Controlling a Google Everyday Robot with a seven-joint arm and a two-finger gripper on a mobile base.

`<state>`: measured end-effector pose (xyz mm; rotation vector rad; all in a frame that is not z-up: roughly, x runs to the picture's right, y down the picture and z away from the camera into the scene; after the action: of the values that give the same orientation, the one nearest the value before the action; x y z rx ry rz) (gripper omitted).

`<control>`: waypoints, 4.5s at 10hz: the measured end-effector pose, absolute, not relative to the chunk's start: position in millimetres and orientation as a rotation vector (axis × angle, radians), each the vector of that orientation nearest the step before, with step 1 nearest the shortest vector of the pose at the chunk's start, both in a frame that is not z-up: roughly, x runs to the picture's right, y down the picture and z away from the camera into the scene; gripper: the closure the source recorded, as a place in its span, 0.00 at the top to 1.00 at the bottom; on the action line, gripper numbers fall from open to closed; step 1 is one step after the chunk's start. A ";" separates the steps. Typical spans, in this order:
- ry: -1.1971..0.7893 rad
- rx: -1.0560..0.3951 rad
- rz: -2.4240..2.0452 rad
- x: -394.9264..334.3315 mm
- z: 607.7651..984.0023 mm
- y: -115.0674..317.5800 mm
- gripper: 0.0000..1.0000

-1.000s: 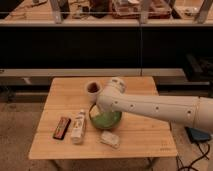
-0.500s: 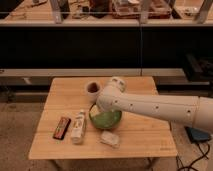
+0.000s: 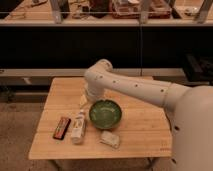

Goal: Place the bottle in the ceramic bowl

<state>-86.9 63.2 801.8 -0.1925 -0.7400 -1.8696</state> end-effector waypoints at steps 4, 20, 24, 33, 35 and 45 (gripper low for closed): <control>-0.759 -0.389 -1.886 -121.3 843.1 82.9 0.80; -0.729 -0.516 -1.785 -156.1 805.9 131.7 0.74; -0.754 -0.544 -1.758 -151.7 808.3 151.4 0.74; -0.821 -0.595 -1.794 -151.9 818.7 171.7 0.74; -0.810 -0.597 -1.816 -154.5 819.0 168.7 0.74; -0.841 -0.520 -1.838 -170.7 815.5 170.2 0.74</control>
<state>-170.7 170.2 815.5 -0.5204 -0.8413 -1.8380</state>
